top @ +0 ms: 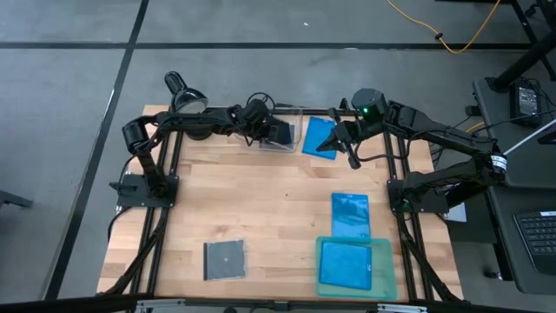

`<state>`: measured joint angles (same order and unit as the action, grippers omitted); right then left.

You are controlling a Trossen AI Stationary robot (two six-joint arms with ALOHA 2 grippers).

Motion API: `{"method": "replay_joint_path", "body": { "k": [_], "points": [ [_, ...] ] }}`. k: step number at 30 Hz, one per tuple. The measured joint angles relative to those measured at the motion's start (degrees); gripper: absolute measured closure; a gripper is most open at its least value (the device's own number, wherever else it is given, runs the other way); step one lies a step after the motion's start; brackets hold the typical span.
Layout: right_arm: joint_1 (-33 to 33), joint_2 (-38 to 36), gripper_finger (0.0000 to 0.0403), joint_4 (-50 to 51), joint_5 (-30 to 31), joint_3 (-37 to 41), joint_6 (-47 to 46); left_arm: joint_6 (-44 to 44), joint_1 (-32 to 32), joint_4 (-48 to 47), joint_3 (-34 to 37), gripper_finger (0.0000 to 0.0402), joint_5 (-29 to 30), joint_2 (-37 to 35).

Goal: Pick & place jewel cases by type
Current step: Put the top black cd case into the transparent bin, then put the black cd case into the transparent bin

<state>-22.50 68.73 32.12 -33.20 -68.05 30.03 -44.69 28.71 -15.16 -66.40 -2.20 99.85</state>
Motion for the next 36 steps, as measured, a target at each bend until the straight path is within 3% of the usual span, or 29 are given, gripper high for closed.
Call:
{"method": "replay_joint_path", "body": {
  "k": [6, 12, 17, 24, 30, 36],
  "points": [
    [0.0, 0.0, 0.038, 0.02, -0.01, 0.0, 0.35, 1.45, 0.45, -4.2, -0.01, 0.0252, 1.03, -2.62],
    [0.02, 0.0, 0.0396, 0.04, -0.5, 0.0, 0.52, 3.16, 1.09, -8.21, -0.01, 0.0251, 2.68, -6.11],
    [-0.1, 0.0, 0.039, 0.2, -1.41, 0.0, 0.67, 4.34, 1.82, -13.32, -0.01, 0.0251, 5.52, -11.32],
    [-0.15, 0.0, 0.0384, 0.33, -1.41, 0.0, 0.69, 4.39, 0.5, -13.56, 0.01, 0.0252, 5.89, -20.04],
    [-0.26, 0.0, 0.0398, 0.34, -0.55, 0.0, 0.66, 4.3, -5.52, -13.36, -0.01, 0.0267, 3.43, -26.56],
    [-0.26, 0.0, 0.0378, 0.39, 0.6, 0.0, -1.16, 7.64, -18.15, -13.36, -0.01, 0.0308, 2.54, -30.33]
  ]
}}
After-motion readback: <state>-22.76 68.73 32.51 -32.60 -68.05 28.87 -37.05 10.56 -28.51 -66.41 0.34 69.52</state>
